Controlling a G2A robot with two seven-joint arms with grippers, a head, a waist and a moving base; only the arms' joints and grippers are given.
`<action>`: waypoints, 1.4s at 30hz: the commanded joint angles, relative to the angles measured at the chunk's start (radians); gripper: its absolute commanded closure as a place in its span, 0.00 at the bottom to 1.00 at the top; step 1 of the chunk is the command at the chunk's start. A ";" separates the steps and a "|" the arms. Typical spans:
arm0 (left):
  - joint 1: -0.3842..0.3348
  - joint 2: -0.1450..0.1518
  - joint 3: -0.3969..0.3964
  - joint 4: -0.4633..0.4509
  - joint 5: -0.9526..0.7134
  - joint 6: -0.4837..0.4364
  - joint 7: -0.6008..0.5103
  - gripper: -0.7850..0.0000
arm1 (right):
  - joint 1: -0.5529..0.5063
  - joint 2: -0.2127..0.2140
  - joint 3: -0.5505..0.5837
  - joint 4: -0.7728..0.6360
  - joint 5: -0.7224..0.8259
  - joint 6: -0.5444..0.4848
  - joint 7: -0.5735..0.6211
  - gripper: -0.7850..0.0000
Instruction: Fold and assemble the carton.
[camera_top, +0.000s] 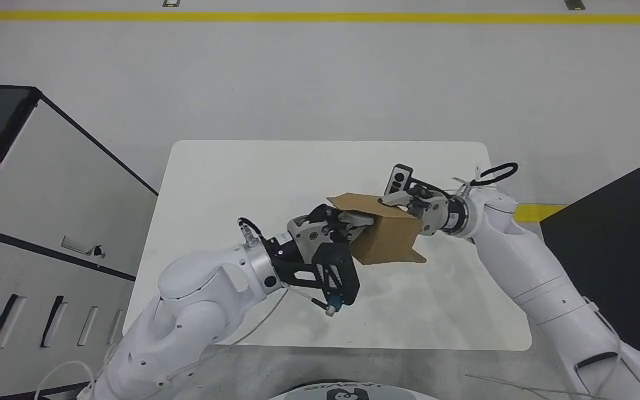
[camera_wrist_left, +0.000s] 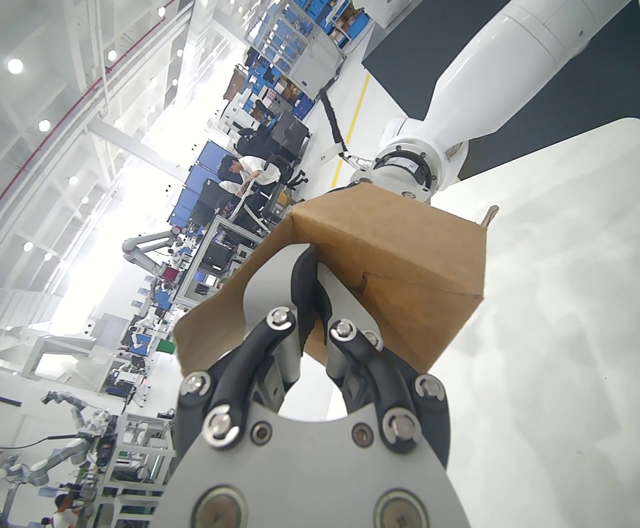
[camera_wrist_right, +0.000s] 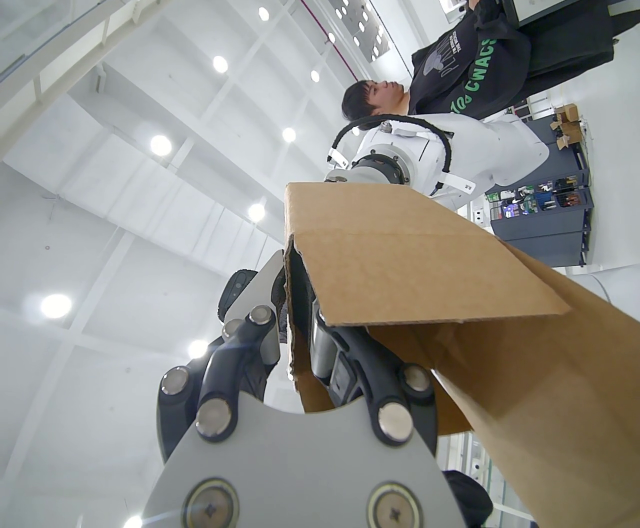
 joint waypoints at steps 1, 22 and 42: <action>0.002 0.001 -0.010 0.000 -0.005 0.000 -0.001 1.00 | -0.001 0.000 0.003 0.002 0.001 0.000 0.000 1.00; 0.014 0.001 -0.020 0.005 -0.043 -0.014 0.008 1.00 | -0.020 -0.007 0.023 -0.005 -0.004 -0.002 -0.006 1.00; 0.036 0.009 -0.109 -0.011 -0.048 -0.013 0.009 1.00 | -0.019 -0.007 0.076 0.018 -0.033 0.000 -0.021 1.00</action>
